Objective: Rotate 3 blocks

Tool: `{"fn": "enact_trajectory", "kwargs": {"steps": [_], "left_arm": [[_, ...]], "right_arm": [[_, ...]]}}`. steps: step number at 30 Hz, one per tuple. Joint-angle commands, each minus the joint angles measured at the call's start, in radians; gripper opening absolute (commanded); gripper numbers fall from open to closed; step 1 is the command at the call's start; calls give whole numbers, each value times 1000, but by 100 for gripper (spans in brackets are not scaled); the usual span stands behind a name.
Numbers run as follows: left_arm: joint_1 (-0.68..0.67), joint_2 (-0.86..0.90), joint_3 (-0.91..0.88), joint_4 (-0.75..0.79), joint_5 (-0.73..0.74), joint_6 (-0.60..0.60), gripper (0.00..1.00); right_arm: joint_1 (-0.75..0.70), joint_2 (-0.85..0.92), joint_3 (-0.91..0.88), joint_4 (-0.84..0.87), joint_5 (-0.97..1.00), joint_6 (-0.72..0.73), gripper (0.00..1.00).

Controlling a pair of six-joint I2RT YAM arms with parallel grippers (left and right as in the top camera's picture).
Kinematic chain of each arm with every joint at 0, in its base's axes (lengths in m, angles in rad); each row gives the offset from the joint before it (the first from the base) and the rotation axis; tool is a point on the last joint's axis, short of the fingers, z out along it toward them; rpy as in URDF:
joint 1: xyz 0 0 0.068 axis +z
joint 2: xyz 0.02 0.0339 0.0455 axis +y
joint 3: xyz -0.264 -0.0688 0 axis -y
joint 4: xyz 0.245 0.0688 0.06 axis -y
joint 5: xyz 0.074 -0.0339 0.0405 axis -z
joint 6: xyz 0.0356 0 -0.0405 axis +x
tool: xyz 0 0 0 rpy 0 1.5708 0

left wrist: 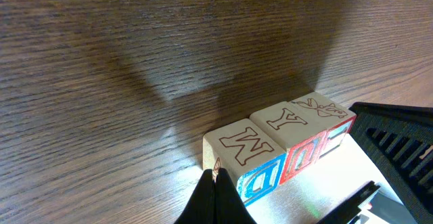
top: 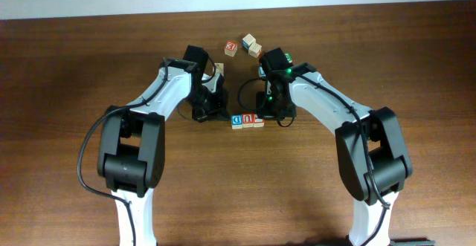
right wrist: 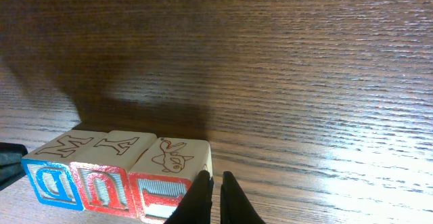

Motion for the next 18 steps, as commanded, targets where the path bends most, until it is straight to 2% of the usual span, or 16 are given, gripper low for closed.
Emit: {"fn": "enact_trajectory", "kwargs": {"steps": [1,18], "left_arm": [[-7,4,10,2,-11,-14,0],[-23,4,10,-31,-38,18,0]], "right_arm": [[-6,5,-10,2,-9,-3,8],[-6,5,-10,-1,-12,-3,8]]}}
